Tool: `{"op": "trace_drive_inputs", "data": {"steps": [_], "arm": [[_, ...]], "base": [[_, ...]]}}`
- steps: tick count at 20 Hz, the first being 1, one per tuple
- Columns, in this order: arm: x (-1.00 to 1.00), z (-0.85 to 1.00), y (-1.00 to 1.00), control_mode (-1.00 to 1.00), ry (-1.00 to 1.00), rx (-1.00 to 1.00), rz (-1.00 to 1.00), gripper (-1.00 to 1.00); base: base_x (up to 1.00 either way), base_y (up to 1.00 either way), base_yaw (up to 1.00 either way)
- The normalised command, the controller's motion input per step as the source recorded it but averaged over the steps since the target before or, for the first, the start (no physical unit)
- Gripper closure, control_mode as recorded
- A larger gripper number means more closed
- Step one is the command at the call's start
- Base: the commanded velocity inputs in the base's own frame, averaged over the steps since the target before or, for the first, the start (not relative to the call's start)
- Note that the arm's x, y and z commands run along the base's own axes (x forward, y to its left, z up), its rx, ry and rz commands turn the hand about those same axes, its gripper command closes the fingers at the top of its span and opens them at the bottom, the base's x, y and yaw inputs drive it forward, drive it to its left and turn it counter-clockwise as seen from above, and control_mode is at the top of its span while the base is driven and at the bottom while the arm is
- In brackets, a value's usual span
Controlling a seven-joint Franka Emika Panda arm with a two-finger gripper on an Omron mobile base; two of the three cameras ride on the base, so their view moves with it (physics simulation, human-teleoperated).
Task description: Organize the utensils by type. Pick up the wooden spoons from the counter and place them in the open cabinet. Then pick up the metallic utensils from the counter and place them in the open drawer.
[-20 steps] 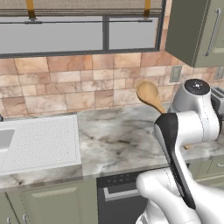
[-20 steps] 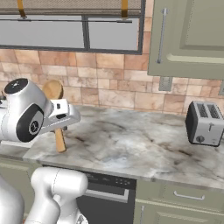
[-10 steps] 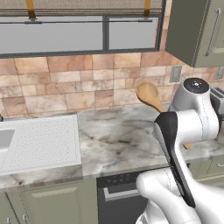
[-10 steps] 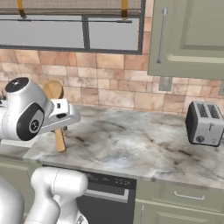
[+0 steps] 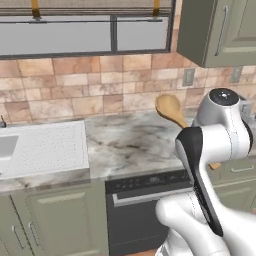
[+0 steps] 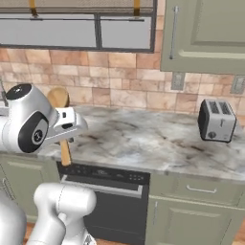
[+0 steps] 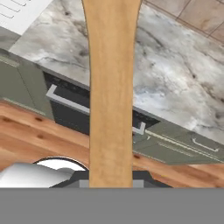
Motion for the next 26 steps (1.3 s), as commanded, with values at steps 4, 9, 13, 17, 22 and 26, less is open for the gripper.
{"op": "trace_drive_inputs", "data": {"steps": [4,9,13,17,22,26], "arm": [[0.00,0.00,0.00,1.00,0.00,0.00,0.00,1.00],[0.00,0.00,0.00,1.00,0.00,0.00,0.00,1.00],[0.00,0.00,0.00,1.00,0.00,0.00,0.00,1.00],[0.00,0.00,0.00,1.00,0.00,0.00,0.00,1.00],[0.00,0.00,0.00,1.00,0.00,0.00,0.00,1.00],[0.00,0.00,0.00,1.00,0.00,0.00,0.00,1.00]], "base": [[-0.53,0.00,-0.17],[-0.12,-0.10,-0.13],[-0.02,-0.07,0.00],[-0.40,-0.11,-0.24],[-0.26,-0.53,-0.56],[-0.02,-0.61,-0.67]]}}
